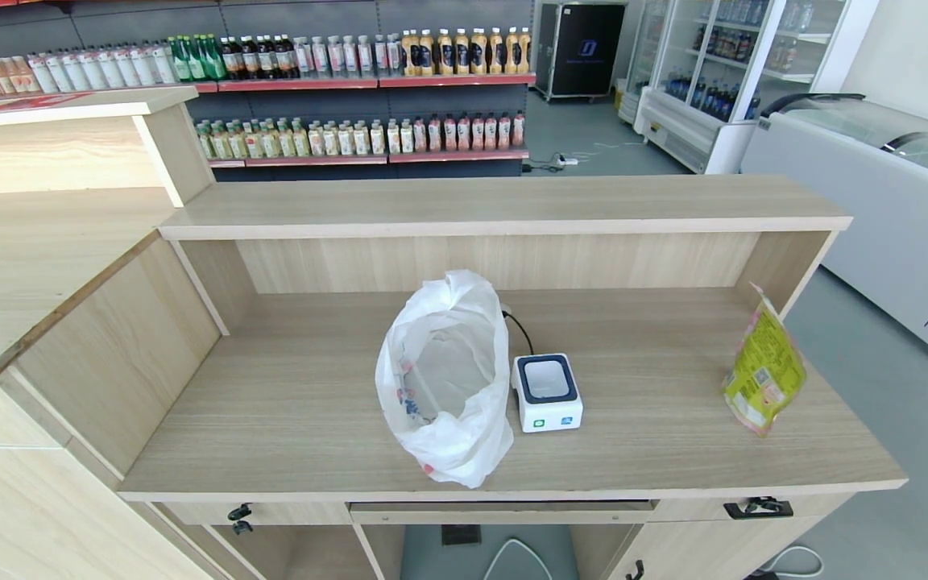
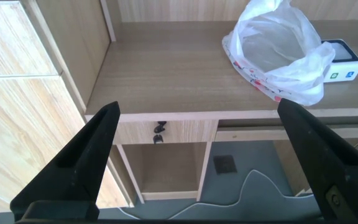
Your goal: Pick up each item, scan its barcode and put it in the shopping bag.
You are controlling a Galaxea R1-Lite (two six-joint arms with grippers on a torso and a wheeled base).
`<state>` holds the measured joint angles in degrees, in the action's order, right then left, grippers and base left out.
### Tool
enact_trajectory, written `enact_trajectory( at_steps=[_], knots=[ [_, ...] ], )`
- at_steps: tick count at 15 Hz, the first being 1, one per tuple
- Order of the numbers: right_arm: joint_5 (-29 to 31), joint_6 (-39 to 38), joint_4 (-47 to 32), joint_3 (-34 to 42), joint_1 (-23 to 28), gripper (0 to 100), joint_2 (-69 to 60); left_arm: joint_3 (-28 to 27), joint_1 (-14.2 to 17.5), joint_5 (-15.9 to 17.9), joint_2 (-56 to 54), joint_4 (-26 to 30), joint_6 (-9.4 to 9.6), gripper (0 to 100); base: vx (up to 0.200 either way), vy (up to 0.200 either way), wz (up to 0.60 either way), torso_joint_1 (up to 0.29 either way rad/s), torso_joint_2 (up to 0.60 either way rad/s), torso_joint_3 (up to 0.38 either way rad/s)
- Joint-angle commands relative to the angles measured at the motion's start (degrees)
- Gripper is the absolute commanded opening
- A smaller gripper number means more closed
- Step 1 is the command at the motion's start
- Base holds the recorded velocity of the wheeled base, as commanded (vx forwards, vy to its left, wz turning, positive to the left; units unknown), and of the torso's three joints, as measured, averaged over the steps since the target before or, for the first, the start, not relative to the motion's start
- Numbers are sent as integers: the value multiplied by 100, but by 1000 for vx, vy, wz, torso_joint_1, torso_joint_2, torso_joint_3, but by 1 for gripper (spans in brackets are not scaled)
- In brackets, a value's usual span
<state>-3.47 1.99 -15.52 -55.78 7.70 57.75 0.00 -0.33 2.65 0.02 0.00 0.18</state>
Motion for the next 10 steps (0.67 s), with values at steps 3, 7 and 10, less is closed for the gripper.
enact_trajectory(
  at_steps=[3,7,10],
  knots=[
    [-233,-726,295,-196,240,0,1221,0,-2,-1,6,0,-1,100,0,0,600,2,1,-2],
    [-2755,-1447,1332,-161,979,0,2417,0,-2,8,6,0,-1,100,0,0,300,5,5,0],
    [-5251,-506,1482,24,1682,0,3137,0,-2,8,6,0,-1,100,0,0,0,0,0,0]
  ],
)
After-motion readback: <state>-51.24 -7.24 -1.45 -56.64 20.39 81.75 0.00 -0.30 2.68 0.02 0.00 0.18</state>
